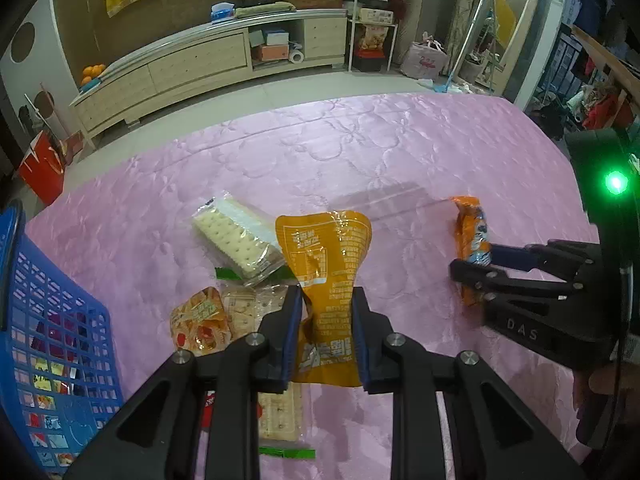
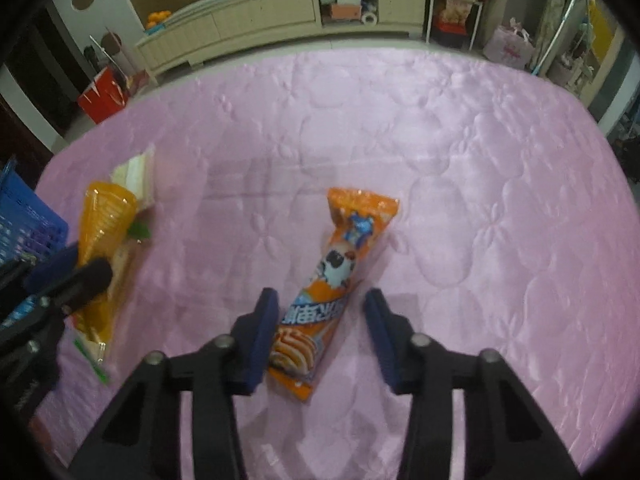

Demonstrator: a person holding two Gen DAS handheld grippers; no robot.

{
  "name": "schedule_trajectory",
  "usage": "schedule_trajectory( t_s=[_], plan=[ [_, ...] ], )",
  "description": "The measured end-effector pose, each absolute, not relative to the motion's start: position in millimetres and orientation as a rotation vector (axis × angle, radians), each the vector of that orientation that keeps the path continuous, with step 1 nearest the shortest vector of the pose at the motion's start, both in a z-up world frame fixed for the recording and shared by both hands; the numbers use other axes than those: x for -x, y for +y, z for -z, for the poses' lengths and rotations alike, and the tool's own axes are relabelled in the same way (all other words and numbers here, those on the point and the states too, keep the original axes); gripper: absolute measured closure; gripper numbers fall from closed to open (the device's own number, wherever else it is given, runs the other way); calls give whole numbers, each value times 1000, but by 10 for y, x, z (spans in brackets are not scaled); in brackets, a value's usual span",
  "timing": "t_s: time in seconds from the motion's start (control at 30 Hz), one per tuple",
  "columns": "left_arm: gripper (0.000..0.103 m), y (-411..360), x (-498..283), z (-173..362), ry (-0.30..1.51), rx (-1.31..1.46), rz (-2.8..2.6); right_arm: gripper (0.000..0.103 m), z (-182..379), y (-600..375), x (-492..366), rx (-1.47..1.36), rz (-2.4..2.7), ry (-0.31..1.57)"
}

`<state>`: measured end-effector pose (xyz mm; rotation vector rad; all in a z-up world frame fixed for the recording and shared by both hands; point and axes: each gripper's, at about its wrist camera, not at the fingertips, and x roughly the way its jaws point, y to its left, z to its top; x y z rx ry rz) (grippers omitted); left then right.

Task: Organize snacks
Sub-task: 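Grasp the orange stick snack with the right tool while the left tool holds the pouch, then carry both held snacks over the basket and open the right tool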

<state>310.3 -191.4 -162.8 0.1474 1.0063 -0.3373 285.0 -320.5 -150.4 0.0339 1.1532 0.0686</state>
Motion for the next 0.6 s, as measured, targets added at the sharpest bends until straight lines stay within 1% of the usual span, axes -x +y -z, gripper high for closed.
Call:
schedule_trajectory(
  t_s=[0.13,0.3,0.5,0.6],
  plan=[
    [81,-1877,-3061,1589,1007,-128,341,72,1406,-3180,-2738,-34,-84,1125],
    [81,-1805,-2925,1449,985,-122,336,73,1127,-3118,-2543,-9,-118,1077],
    [81,-1623,-2743,1189,950,-94,315,73,768,-2909,-2363,10,-161,1019],
    [81,-1497,-2595,969,910,-80,314,73,547,-2786,-2233,30,-181,983]
  ],
)
